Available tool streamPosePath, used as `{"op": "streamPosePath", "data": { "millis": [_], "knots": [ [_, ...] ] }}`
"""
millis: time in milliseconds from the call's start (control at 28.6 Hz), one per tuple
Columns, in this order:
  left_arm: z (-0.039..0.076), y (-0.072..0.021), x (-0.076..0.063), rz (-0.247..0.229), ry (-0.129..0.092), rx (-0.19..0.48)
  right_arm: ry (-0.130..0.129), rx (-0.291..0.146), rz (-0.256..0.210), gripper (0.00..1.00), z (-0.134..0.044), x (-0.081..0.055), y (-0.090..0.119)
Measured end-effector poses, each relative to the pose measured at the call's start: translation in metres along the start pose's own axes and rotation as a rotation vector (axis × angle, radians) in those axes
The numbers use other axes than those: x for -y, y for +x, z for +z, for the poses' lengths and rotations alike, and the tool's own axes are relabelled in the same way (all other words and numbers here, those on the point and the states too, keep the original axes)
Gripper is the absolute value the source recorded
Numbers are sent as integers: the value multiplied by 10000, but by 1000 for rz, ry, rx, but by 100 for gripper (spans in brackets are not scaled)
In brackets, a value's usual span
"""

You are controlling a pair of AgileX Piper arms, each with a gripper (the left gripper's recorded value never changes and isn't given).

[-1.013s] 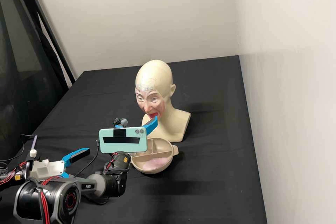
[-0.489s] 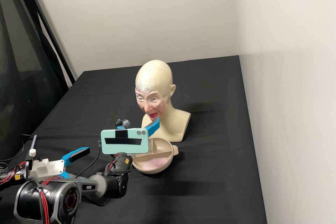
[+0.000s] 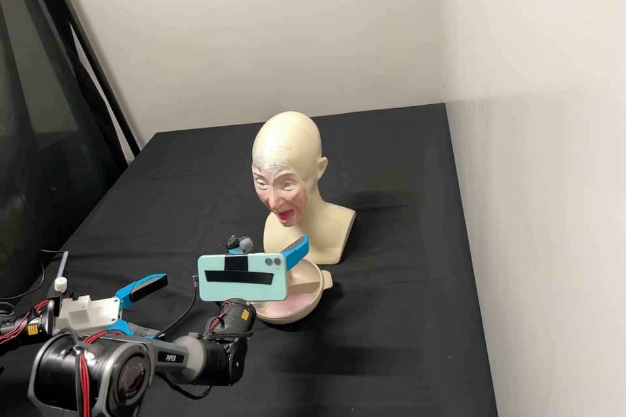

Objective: Feed the grandma with a spoon

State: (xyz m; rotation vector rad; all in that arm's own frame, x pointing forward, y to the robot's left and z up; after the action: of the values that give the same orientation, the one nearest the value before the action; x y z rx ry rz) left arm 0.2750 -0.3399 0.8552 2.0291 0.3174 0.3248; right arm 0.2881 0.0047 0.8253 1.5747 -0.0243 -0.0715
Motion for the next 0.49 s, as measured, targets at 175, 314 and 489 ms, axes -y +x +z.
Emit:
{"op": "streamPosePath", "data": {
  "millis": [175,314,489],
  "knots": [
    [0,0,0,0,0,0,13,11,7,0,43,-24,-17],
    [10,0,3,-1,1,3,12,17,10,0,67,-33,-29],
    [28,1,7,-3,2,9,6,17,-5,0,76,-7,-48]
  ]
}}
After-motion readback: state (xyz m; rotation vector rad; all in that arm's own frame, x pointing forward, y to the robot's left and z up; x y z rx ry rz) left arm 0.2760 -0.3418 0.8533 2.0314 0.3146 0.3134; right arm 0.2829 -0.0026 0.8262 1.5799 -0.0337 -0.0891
